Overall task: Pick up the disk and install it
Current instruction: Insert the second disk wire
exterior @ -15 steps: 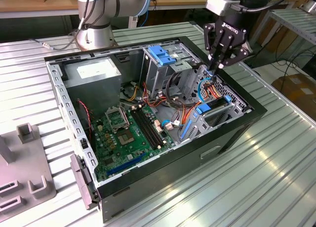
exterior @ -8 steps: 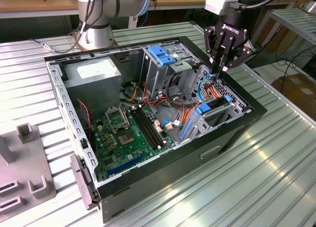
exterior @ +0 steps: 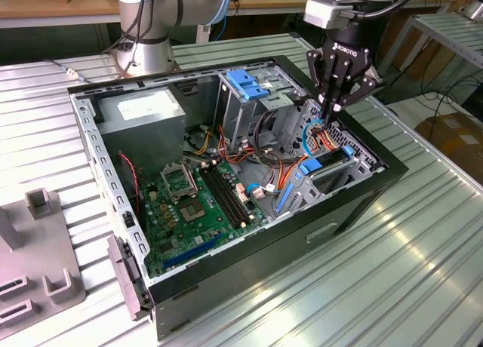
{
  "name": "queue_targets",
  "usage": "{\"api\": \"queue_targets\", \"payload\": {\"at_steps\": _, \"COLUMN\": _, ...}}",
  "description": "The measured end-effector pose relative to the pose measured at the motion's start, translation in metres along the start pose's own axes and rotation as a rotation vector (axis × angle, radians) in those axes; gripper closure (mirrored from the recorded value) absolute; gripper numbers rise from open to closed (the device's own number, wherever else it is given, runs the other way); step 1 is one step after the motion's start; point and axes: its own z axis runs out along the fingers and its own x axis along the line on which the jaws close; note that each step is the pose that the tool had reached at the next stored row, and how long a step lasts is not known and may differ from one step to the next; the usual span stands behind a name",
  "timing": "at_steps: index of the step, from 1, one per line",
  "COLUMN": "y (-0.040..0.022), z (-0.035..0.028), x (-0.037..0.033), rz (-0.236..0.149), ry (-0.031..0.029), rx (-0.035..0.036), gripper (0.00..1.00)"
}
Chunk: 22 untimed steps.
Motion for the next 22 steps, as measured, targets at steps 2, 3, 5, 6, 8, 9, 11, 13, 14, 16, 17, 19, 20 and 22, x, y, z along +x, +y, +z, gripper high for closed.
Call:
{"api": "queue_targets", "payload": {"at_steps": 2, "y": -0.0002, "z": 0.0019, "x": -0.0009, "rz": 0.0, "ry": 0.0215, "rx": -0.0006, "gripper": 0.84}}
{"api": "queue_targets", "payload": {"at_steps": 3, "y": -0.0003, "z": 0.0028, "x": -0.0013, "rz": 0.0, "ry": 0.0301, "rx": -0.0008, "gripper": 0.9}}
{"api": "queue_targets", "payload": {"at_steps": 5, "y": -0.0004, "z": 0.0041, "x": -0.0016, "rz": 0.0, "ry": 0.0418, "rx": -0.0012, "gripper": 0.9}}
{"api": "queue_targets", "payload": {"at_steps": 6, "y": -0.0004, "z": 0.0047, "x": -0.0018, "rz": 0.0, "ry": 0.046, "rx": -0.0012, "gripper": 0.9}}
{"api": "queue_targets", "payload": {"at_steps": 8, "y": -0.0004, "z": 0.0058, "x": -0.0021, "rz": 0.0, "ry": 0.0541, "rx": -0.0015, "gripper": 0.89}}
{"api": "queue_targets", "payload": {"at_steps": 9, "y": -0.0004, "z": 0.0064, "x": -0.0023, "rz": 0.0, "ry": 0.0577, "rx": -0.0016, "gripper": 0.83}}
{"api": "queue_targets", "payload": {"at_steps": 11, "y": -0.0004, "z": 0.0079, "x": -0.0027, "rz": 0.001, "ry": 0.0666, "rx": -0.0018, "gripper": 0.76}}
{"api": "queue_targets", "payload": {"at_steps": 13, "y": -0.0005, "z": 0.0098, "x": -0.0032, "rz": 0.001, "ry": 0.0758, "rx": -0.0022, "gripper": 0.76}}
{"api": "queue_targets", "payload": {"at_steps": 14, "y": -0.0006, "z": 0.0104, "x": -0.0034, "rz": 0.001, "ry": 0.079, "rx": -0.0022, "gripper": 0.77}}
{"api": "queue_targets", "payload": {"at_steps": 16, "y": -0.0007, "z": 0.012, "x": -0.0038, "rz": 0.001, "ry": 0.0869, "rx": -0.0024, "gripper": 0.84}}
{"api": "queue_targets", "payload": {"at_steps": 17, "y": -0.0007, "z": 0.0125, "x": -0.0039, "rz": 0.001, "ry": 0.089, "rx": -0.0025, "gripper": 0.84}}
{"api": "queue_targets", "payload": {"at_steps": 19, "y": -0.0008, "z": 0.0142, "x": -0.0039, "rz": 0.001, "ry": 0.0898, "rx": -0.001, "gripper": 0.84}}
{"api": "queue_targets", "payload": {"at_steps": 20, "y": -0.0008, "z": 0.0148, "x": -0.0033, "rz": 0.002, "ry": 0.0884, "rx": 0.0005, "gripper": 0.84}}
{"api": "queue_targets", "payload": {"at_steps": 22, "y": -0.0001, "z": 0.0175, "x": 0.0015, "rz": 0.002, "ry": 0.0745, "rx": 0.002, "gripper": 0.84}}
